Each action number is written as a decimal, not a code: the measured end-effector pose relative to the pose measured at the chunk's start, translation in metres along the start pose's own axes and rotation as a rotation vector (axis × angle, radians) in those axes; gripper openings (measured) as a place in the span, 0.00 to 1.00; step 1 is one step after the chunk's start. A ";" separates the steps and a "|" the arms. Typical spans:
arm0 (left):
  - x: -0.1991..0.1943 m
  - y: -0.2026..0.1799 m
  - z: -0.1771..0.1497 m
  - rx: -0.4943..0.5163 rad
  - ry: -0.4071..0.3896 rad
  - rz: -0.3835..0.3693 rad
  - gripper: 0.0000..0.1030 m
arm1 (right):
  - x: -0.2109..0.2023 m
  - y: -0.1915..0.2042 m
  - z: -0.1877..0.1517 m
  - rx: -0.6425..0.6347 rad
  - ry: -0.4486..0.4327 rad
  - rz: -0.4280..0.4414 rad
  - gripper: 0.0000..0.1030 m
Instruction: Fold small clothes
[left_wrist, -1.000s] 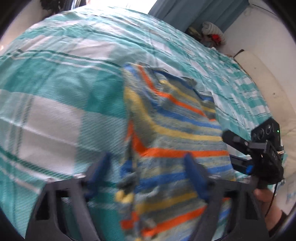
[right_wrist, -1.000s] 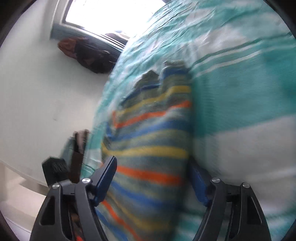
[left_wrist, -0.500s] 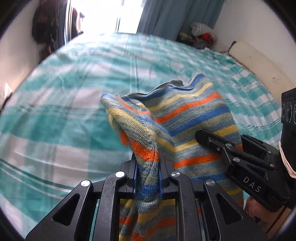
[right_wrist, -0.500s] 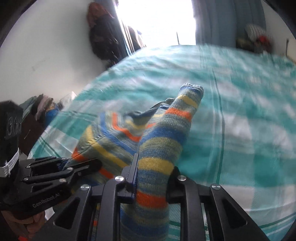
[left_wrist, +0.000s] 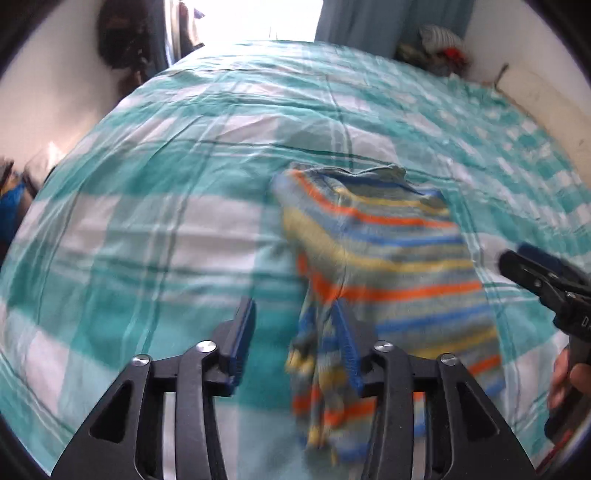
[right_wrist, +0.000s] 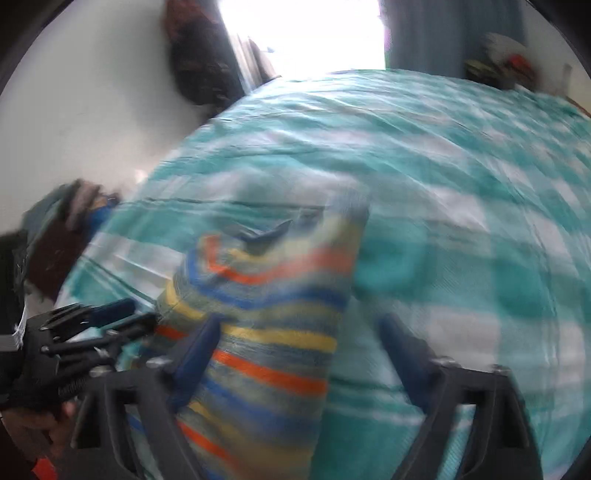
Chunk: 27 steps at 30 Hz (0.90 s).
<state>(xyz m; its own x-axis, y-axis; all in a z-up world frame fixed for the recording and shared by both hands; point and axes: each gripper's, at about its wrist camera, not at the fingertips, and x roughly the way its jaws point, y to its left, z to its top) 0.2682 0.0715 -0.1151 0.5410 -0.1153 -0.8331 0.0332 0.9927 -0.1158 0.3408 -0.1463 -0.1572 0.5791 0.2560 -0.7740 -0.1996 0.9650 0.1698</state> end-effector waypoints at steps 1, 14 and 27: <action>-0.009 0.003 -0.006 -0.008 -0.017 0.013 0.70 | -0.013 -0.005 -0.009 -0.003 -0.015 -0.022 0.86; -0.142 -0.040 -0.092 0.062 -0.068 0.157 0.97 | -0.157 0.033 -0.111 -0.001 0.047 -0.084 0.97; -0.208 -0.055 -0.136 0.072 -0.054 0.240 0.97 | -0.230 0.072 -0.150 -0.053 0.034 -0.130 0.97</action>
<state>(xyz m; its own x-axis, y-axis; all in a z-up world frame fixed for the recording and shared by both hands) 0.0392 0.0358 -0.0086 0.5846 0.1236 -0.8019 -0.0425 0.9916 0.1219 0.0747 -0.1439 -0.0578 0.5757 0.1257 -0.8079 -0.1662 0.9855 0.0348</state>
